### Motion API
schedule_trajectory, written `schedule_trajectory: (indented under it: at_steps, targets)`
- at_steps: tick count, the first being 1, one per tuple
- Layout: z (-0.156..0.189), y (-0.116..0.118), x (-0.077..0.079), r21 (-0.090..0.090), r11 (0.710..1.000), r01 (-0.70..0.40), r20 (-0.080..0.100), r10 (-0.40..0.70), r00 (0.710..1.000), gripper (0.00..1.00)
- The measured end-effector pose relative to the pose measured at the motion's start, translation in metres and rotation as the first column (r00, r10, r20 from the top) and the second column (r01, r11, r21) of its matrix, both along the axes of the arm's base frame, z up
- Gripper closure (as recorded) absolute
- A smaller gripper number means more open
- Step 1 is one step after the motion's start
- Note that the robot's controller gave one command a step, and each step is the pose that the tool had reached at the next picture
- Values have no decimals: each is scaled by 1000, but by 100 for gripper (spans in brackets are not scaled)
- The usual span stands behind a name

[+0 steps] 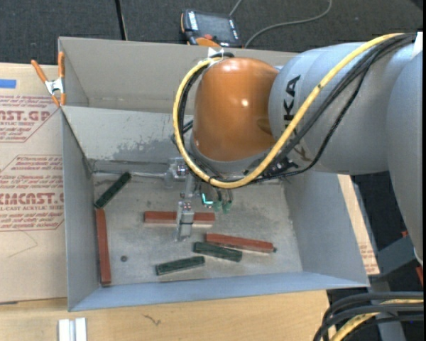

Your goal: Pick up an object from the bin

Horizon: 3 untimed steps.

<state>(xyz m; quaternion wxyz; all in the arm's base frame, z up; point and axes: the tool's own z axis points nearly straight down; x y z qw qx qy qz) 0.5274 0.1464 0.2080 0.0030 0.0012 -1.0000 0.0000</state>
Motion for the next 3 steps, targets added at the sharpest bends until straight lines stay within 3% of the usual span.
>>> schedule_trajectory:
  at_steps: [1,2,3]
  targets:
    - [-125,-55,10,-2,997,-80,-1,80,997,0]
    - [-120,-52,12,1,997,-82,6,82,997,100]
    - [9,-37,-5,1,993,-116,14,116,993,100]
